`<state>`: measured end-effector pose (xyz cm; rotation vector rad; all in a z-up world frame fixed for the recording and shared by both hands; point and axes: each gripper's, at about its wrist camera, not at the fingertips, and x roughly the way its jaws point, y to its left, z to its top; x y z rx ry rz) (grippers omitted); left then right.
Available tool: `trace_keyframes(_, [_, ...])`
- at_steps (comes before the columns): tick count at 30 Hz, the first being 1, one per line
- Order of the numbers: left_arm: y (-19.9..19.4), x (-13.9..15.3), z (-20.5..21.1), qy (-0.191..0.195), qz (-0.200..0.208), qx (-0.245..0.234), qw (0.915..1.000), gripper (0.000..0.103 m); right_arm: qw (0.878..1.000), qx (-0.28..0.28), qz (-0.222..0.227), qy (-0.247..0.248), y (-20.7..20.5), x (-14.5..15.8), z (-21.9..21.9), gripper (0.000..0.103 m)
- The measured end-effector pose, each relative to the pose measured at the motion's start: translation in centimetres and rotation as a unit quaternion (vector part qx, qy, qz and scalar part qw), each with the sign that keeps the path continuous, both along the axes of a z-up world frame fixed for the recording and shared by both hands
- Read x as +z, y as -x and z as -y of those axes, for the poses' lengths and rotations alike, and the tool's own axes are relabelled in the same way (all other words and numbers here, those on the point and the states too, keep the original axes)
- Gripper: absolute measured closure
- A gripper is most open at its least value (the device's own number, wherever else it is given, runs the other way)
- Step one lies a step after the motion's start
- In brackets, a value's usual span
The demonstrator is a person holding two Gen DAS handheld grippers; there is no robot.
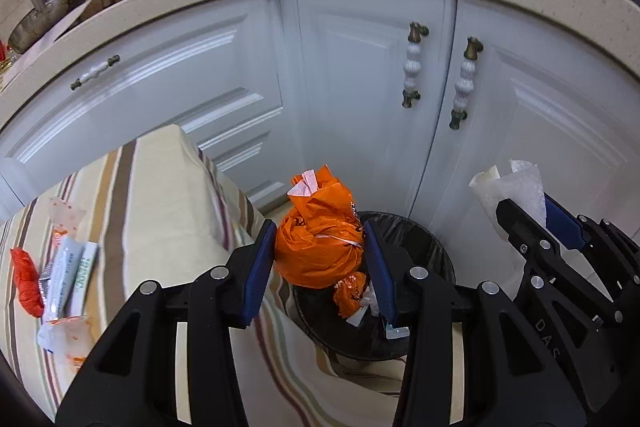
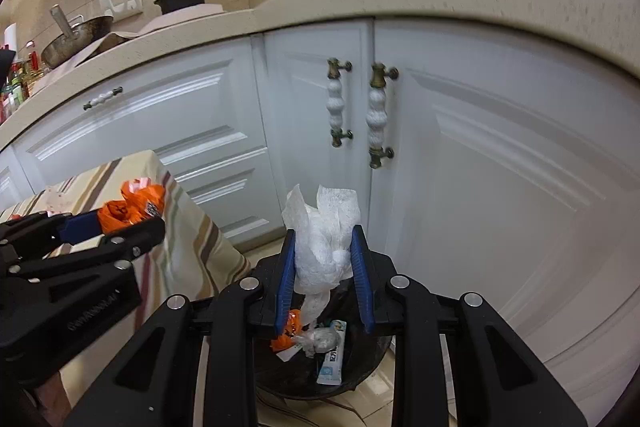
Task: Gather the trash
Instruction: 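Carry both items over the trash bin and open both tools, then move both open tools back over the table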
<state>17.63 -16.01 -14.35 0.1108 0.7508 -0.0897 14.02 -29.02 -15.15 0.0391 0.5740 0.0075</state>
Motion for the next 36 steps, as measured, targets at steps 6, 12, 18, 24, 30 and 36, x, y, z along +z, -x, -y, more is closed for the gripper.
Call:
trace_keyframes(6, [-2.1,-2.4,1.4,-0.014,-0.021,-0.001,0.9997,0.049,1.000,-0.004,-0.015,-0.009,-1.6,-1.8,1.0,0.075])
trace_keyframes(12, [-3.8,-4.1,1.1,-0.024,-0.040,0.017,0.9988,0.033,1.000,-0.016,-0.022,-0.004,-2.9,-3.1,1.6,0.050])
trace_keyframes(18, [-3.5,-3.3,0.4,-0.021,-0.028,0.017,0.9992,0.028,1.000,-0.020,-0.017,0.000,-2.7,-2.5,1.8,0.050])
trace_keyframes(24, [-1.8,-0.8,-1.5,-0.004,-0.006,0.024,0.9997,0.029,1.000,-0.017,-0.005,0.001,-1.5,-0.8,1.0,0.050])
trace_keyframes(30, [1.3,2.2,-5.8,0.001,0.023,0.048,0.9986,0.029,1.000,0.004,0.012,-0.003,-0.1,1.5,-1.6,0.047])
trace_keyframes(36, [4.9,4.3,-12.4,-0.003,0.037,0.100,0.9943,0.029,0.998,0.051,0.021,-0.012,1.0,3.0,-6.6,0.047])
